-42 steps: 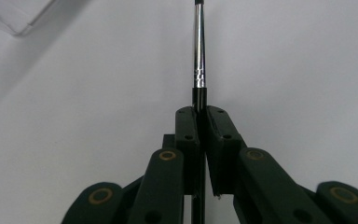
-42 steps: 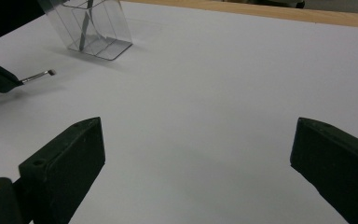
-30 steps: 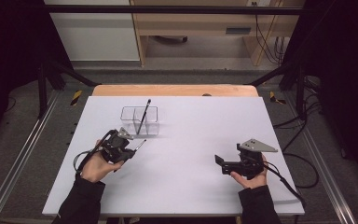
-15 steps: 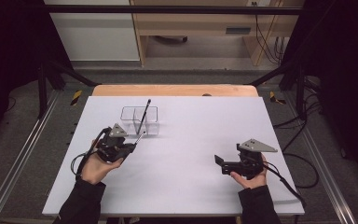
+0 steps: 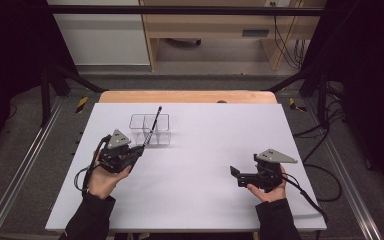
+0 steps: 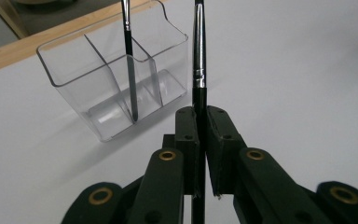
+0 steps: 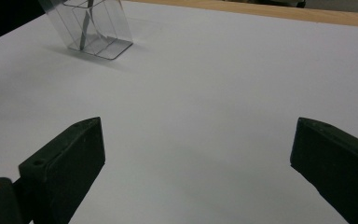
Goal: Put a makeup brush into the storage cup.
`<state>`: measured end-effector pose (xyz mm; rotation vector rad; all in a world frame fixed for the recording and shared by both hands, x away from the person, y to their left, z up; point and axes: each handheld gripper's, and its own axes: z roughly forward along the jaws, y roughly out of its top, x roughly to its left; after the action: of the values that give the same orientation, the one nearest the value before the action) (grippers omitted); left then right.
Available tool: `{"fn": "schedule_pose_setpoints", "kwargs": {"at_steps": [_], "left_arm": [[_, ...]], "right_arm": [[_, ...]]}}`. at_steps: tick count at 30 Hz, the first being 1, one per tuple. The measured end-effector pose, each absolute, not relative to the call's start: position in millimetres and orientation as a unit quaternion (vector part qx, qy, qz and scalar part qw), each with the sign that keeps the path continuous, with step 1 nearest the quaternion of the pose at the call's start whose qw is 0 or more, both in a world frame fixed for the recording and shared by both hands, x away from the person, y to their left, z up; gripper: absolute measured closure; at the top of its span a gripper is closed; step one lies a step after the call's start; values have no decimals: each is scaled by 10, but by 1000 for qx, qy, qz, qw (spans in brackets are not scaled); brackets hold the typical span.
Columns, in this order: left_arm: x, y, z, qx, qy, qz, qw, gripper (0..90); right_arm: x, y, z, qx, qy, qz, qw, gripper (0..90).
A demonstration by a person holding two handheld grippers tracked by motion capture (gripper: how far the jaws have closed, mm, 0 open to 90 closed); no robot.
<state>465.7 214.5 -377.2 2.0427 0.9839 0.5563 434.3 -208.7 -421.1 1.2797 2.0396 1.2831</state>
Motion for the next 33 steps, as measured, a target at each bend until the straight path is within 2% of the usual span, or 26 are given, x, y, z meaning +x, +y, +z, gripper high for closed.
{"fn": "schedule_pose_setpoints", "kwargs": {"at_steps": [23, 33], "left_arm": [[4556, 2193, -3616, 733, 407, 276, 471, 830], [4626, 2161, -3575, 723, 406, 280, 484, 830]], "right_arm": [[4335, -2096, -4195, 459, 727, 465, 211, 32], [4332, -2110, -4184, 456, 726, 467, 218, 29]]}}
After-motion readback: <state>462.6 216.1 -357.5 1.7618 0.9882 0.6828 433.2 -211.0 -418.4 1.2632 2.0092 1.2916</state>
